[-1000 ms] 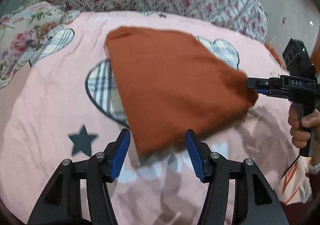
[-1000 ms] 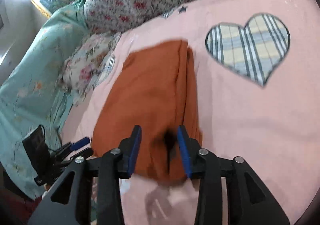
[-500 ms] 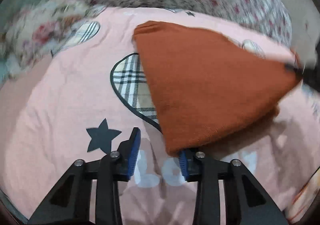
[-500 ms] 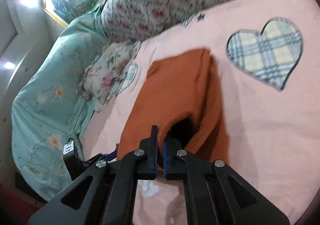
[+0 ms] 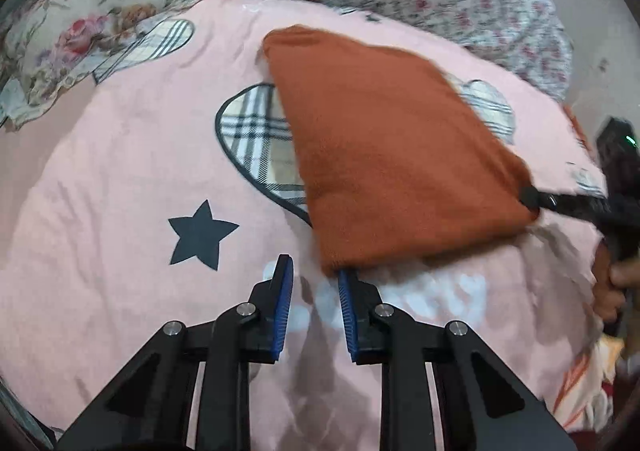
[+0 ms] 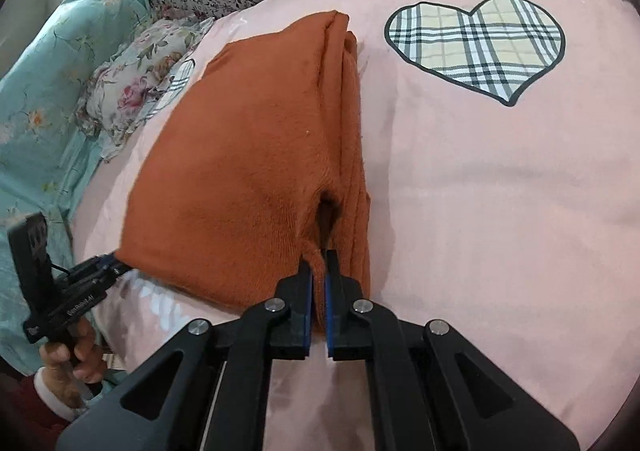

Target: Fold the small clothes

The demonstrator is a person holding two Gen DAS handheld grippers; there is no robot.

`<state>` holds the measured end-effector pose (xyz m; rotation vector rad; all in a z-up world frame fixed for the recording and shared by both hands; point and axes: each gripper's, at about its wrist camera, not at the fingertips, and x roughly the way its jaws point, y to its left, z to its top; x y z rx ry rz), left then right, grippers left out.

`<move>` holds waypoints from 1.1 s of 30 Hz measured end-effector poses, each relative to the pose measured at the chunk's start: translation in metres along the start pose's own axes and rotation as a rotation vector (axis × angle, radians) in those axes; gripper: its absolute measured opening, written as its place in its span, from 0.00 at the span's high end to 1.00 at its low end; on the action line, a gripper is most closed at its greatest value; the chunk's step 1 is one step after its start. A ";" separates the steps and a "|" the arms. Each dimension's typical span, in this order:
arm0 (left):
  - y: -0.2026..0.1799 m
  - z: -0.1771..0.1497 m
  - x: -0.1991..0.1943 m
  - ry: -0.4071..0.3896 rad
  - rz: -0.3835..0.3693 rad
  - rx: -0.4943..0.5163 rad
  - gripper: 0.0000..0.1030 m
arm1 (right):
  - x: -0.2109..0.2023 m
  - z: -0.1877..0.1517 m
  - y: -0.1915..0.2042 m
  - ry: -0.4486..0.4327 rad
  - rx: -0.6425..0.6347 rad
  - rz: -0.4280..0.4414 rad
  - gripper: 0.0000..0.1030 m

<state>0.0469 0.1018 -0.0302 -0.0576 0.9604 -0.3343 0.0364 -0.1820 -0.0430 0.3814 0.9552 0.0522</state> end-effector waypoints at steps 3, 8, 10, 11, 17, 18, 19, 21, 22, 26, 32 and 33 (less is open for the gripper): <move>-0.004 0.006 -0.024 -0.041 -0.081 0.025 0.78 | -0.022 0.015 -0.010 -0.059 0.052 0.067 0.88; -0.017 0.026 -0.028 -0.099 -0.159 0.043 0.76 | -0.011 0.058 -0.006 -0.120 0.066 0.096 0.86; -0.019 0.030 -0.014 -0.080 -0.169 0.051 0.76 | 0.003 0.076 -0.006 -0.123 0.078 0.101 0.84; -0.019 0.030 -0.010 -0.072 -0.165 0.052 0.76 | 0.011 0.084 -0.007 -0.115 0.079 0.091 0.82; -0.018 0.027 0.008 -0.036 -0.182 0.061 0.76 | 0.045 0.115 -0.013 -0.083 0.092 0.062 0.76; -0.018 0.026 0.009 -0.034 -0.183 0.059 0.76 | 0.047 0.118 -0.014 -0.080 0.092 0.063 0.76; -0.017 0.026 0.011 -0.028 -0.185 0.055 0.76 | 0.050 0.120 -0.015 -0.080 0.095 0.060 0.74; -0.014 0.023 0.017 -0.011 -0.182 0.043 0.76 | 0.053 0.123 -0.017 -0.078 0.104 0.057 0.70; -0.013 0.023 0.019 -0.006 -0.181 0.038 0.76 | 0.052 0.123 -0.018 -0.078 0.106 0.054 0.67; -0.014 0.022 0.016 -0.008 -0.186 0.031 0.76 | 0.041 0.123 -0.022 -0.125 0.104 0.045 0.58; -0.015 0.025 0.024 0.000 -0.187 0.025 0.71 | 0.060 0.125 -0.020 -0.083 0.087 0.051 0.57; -0.016 0.023 0.025 0.003 -0.187 0.022 0.71 | 0.062 0.125 -0.018 -0.077 0.076 0.047 0.57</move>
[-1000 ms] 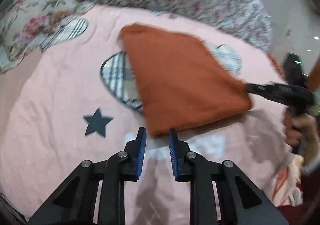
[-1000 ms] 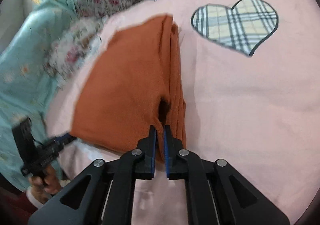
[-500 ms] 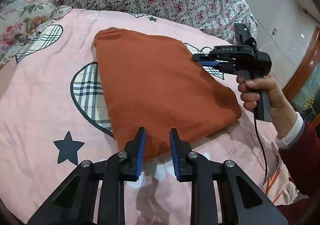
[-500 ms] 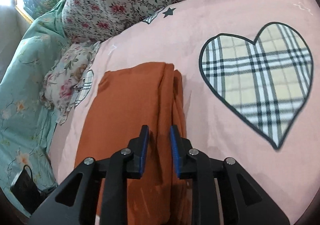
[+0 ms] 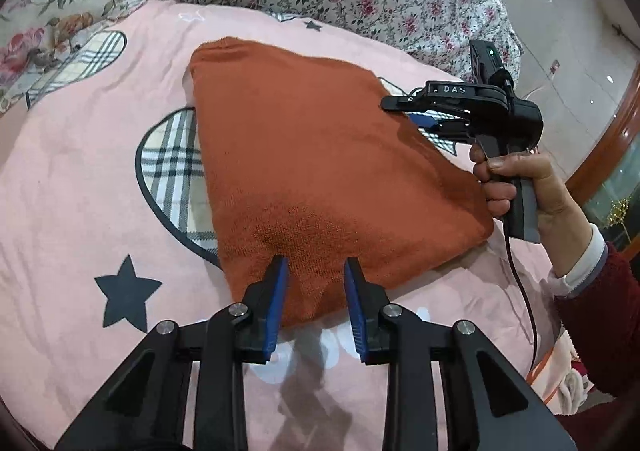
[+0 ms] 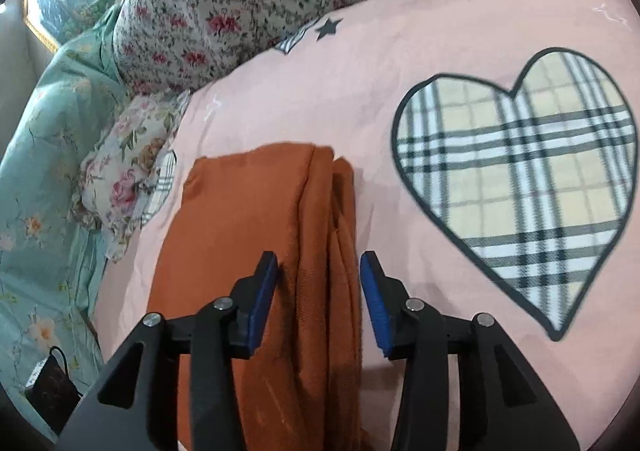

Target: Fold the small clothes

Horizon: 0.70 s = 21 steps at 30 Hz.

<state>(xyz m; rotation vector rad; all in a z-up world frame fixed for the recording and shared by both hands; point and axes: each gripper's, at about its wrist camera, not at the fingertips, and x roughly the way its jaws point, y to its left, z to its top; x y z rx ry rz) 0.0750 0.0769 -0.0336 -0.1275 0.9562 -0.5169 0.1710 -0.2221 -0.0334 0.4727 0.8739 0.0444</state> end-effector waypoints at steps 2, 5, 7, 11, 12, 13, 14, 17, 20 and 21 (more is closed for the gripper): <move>0.000 -0.001 0.002 0.006 0.000 0.001 0.72 | 0.002 -0.001 0.007 0.002 -0.028 -0.016 0.85; -0.001 -0.001 0.006 0.019 0.002 0.000 0.71 | -0.024 0.004 0.023 -0.090 -0.085 -0.020 0.89; 0.000 -0.001 0.013 0.040 0.012 -0.006 0.72 | -0.033 0.006 0.026 -0.133 -0.103 -0.051 1.00; 0.000 0.002 0.017 0.042 0.014 -0.004 0.72 | -0.006 0.007 -0.017 -0.051 0.000 -0.141 1.00; -0.001 0.002 0.017 0.041 0.014 -0.003 0.72 | -0.003 0.005 -0.023 -0.035 0.017 -0.149 1.00; -0.001 0.002 0.017 0.041 0.013 -0.003 0.72 | -0.004 0.002 -0.026 -0.036 0.027 -0.157 1.00; -0.001 0.002 0.017 0.040 0.011 -0.004 0.72 | -0.011 -0.001 -0.024 -0.056 0.037 -0.134 1.00; -0.001 0.003 0.018 0.042 0.010 -0.004 0.71 | -0.038 -0.010 0.003 -0.101 0.000 -0.011 0.98; -0.002 0.003 0.018 0.043 0.010 -0.002 0.69 | -0.040 -0.026 0.042 -0.061 -0.093 0.070 0.98; -0.003 0.002 0.017 0.042 0.012 -0.001 0.69 | -0.035 -0.028 0.046 -0.043 -0.107 0.052 0.98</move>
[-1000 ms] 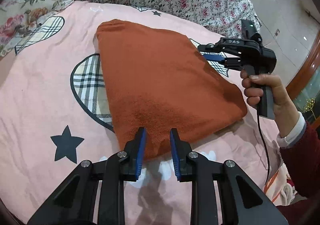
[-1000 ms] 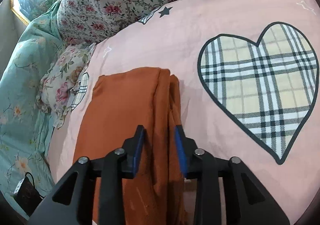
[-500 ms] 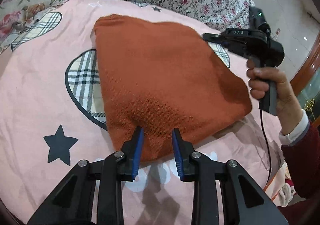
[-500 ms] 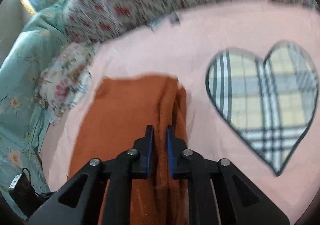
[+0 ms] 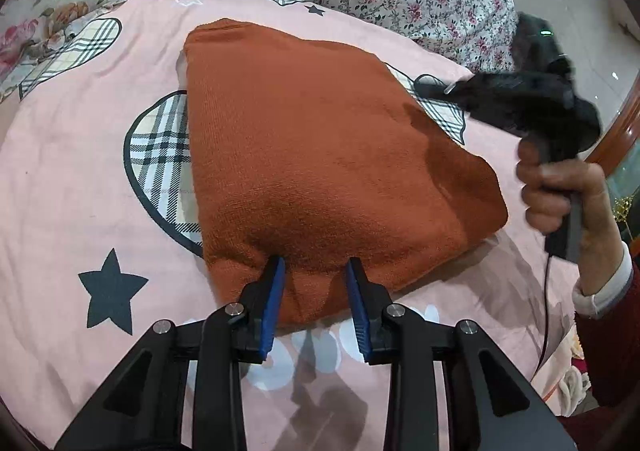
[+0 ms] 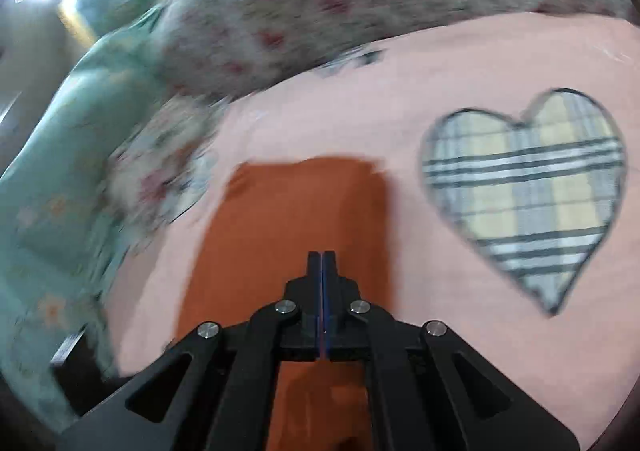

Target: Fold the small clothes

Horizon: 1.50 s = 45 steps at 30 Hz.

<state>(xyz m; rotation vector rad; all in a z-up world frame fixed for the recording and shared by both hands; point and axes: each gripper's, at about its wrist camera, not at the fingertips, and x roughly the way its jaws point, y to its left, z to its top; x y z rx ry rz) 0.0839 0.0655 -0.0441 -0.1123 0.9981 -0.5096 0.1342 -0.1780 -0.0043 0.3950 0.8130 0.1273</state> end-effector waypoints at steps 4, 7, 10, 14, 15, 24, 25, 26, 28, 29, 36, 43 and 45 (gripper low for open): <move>0.000 -0.003 0.000 0.004 -0.012 0.008 0.69 | 0.045 -0.011 -0.026 0.112 0.027 -0.170 1.00; 0.000 -0.004 -0.001 0.007 -0.005 0.018 0.69 | 0.046 -0.007 -0.038 0.085 0.055 -0.155 1.00; 0.002 -0.004 -0.003 0.007 -0.008 0.009 0.69 | 0.032 -0.008 -0.027 0.068 0.022 -0.195 1.00; 0.003 -0.008 -0.007 0.006 -0.014 0.003 0.69 | -0.005 -0.033 -0.010 0.054 0.023 -0.096 0.97; 0.003 -0.010 -0.007 0.006 -0.014 0.004 0.69 | -0.006 -0.038 -0.001 0.056 0.022 -0.085 0.97; 0.001 -0.016 -0.005 0.017 0.011 0.002 0.68 | -0.019 -0.118 -0.026 0.099 0.069 -0.156 1.00; 0.000 -0.017 -0.006 0.019 0.018 0.002 0.68 | -0.019 -0.116 -0.023 0.099 0.062 -0.170 1.00; 0.000 -0.018 -0.008 0.022 0.024 0.000 0.68 | -0.019 -0.115 -0.018 0.101 0.046 -0.189 1.00; 0.001 -0.022 -0.012 0.028 0.032 -0.008 0.67 | -0.021 -0.116 -0.011 0.095 0.026 -0.203 1.00; 0.003 -0.025 -0.015 0.033 0.037 -0.017 0.67 | -0.023 -0.115 -0.009 0.091 0.030 -0.195 0.97; 0.009 -0.039 -0.042 0.023 0.141 -0.050 0.55 | -0.056 -0.126 0.007 0.058 0.046 -0.161 0.70; -0.009 -0.048 -0.066 -0.014 0.248 -0.023 0.28 | -0.080 -0.143 0.031 0.017 0.008 -0.134 0.46; -0.015 -0.054 -0.068 -0.012 0.276 -0.009 0.22 | -0.082 -0.149 0.035 0.026 -0.006 -0.135 0.44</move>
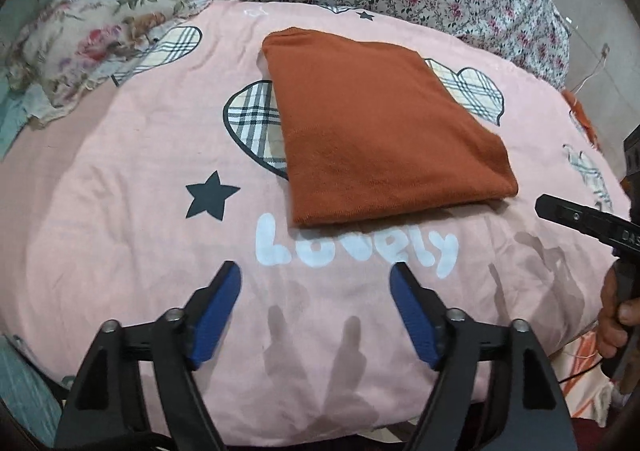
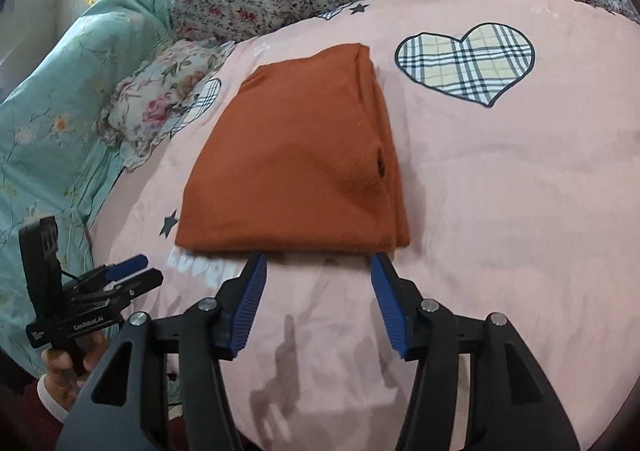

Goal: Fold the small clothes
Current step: 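Withdraw both open grippers from the folded sweater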

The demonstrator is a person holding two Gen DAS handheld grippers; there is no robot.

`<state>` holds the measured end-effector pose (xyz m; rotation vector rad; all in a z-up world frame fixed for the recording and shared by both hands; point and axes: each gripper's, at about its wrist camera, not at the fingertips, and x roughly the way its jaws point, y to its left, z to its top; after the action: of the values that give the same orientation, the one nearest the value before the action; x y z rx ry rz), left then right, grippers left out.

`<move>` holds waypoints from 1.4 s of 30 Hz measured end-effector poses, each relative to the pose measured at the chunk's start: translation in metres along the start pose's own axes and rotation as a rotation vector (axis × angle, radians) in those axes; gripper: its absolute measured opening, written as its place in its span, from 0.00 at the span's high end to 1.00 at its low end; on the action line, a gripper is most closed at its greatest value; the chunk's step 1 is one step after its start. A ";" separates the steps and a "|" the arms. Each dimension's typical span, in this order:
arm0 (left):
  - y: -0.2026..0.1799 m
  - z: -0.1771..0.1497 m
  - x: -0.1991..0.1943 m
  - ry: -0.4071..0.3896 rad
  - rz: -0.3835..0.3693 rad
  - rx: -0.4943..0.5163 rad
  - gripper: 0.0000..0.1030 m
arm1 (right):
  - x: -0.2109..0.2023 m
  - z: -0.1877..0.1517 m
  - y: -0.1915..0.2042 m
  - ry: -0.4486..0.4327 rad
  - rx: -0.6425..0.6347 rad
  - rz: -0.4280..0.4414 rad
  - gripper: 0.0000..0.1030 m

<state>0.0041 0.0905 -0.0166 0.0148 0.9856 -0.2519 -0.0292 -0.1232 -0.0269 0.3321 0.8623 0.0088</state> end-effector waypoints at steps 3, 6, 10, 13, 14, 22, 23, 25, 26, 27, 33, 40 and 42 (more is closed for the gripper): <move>-0.006 -0.010 0.000 0.030 0.018 0.020 0.21 | -0.001 -0.010 0.006 0.018 -0.018 -0.005 0.40; -0.011 -0.022 -0.001 0.058 0.057 0.042 0.20 | 0.000 -0.021 0.010 0.050 -0.021 -0.010 0.35; -0.011 -0.027 -0.001 0.065 0.077 0.056 0.19 | -0.002 -0.028 0.013 0.056 -0.042 -0.042 0.30; -0.006 -0.020 -0.001 0.053 0.083 0.037 0.18 | -0.001 -0.026 0.018 0.051 -0.074 -0.065 0.27; -0.004 -0.016 -0.001 0.046 0.081 0.028 0.17 | 0.000 -0.024 0.019 0.045 -0.083 -0.070 0.26; 0.001 0.014 0.007 0.013 0.108 -0.001 0.15 | 0.011 -0.009 0.029 0.032 -0.134 -0.083 0.23; 0.002 0.017 0.008 0.014 0.110 -0.002 0.15 | 0.012 -0.008 0.029 0.030 -0.136 -0.083 0.23; 0.002 0.021 0.009 0.015 0.111 -0.004 0.15 | 0.015 -0.004 0.029 0.028 -0.138 -0.084 0.22; 0.002 0.023 0.010 0.015 0.113 -0.003 0.15 | 0.016 -0.002 0.029 0.028 -0.137 -0.084 0.22; 0.001 0.024 0.010 0.014 0.115 0.000 0.14 | 0.018 0.000 0.029 0.030 -0.135 -0.083 0.22; 0.001 0.030 0.014 0.021 0.130 0.007 0.12 | 0.021 0.011 0.027 0.029 -0.140 -0.089 0.22; -0.002 0.048 0.020 0.026 0.161 0.022 0.10 | 0.025 0.029 0.024 0.030 -0.119 -0.068 0.21; -0.006 0.055 0.024 0.032 0.201 0.042 0.09 | 0.027 0.034 0.025 0.040 -0.127 -0.070 0.20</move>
<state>0.0605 0.0730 -0.0054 0.1563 1.0026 -0.0881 0.0171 -0.1052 -0.0188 0.1831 0.9086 0.0055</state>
